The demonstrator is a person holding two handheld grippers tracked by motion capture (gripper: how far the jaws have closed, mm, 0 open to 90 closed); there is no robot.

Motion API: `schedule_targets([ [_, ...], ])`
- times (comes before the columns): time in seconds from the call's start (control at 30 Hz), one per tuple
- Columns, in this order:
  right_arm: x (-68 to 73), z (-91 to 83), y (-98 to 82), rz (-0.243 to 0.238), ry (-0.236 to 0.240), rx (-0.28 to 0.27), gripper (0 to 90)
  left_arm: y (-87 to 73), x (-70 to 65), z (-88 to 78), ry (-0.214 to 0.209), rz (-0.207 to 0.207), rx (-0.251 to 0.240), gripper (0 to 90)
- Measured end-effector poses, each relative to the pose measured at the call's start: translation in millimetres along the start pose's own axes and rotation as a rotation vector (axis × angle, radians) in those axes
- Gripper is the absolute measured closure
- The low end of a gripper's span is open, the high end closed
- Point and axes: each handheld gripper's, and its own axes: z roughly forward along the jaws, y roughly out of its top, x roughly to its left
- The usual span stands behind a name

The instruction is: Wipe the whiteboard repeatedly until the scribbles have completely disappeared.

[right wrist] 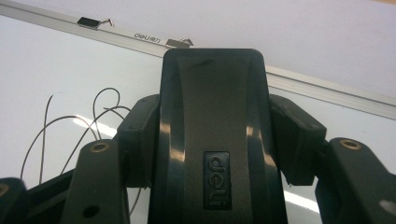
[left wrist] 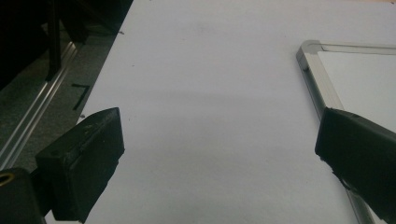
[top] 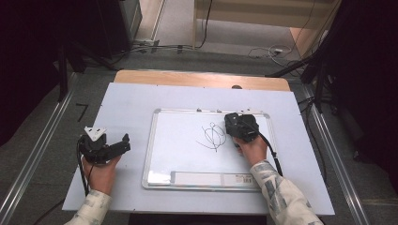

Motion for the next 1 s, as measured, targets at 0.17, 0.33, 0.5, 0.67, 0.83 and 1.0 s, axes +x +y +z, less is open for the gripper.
schedule_targets([
  [0.17, 1.6, 9.7, -2.5, 0.006, 0.004, 0.034, 37.9, 0.1, 0.5, -0.5, 0.001, -0.003, -0.002, 1.7],
  [0.33, 0.6, 10.4, -2.1, 0.009, 0.011, 0.034, 37.6, 0.1, 0.8, -0.1, -0.002, -0.004, -0.002, 1.7],
  [0.5, 0.7, 10.1, -3.2, 0.013, 0.012, 0.04, 36.1, 0.1, 0.7, -0.8, -0.001, -0.002, -0.001, 1.7],
  [0.67, 0.8, 9.3, -4.1, 0.014, 0.008, 0.042, 36.6, 0.1, 1.2, -1.4, -0.002, -0.004, -0.003, 1.7],
  [0.83, 2.4, 8.6, -4.3, 0.009, -0.001, 0.035, 37.5, 0.1, 0.9, -0.8, -0.001, -0.002, -0.001, 1.7],
  [1.0, 3.1, 8.9, -4.0, 0.007, 0.0, 0.035, 37.7, 0.1, 0.4, -0.3, -0.001, -0.002, -0.002, 1.7],
])
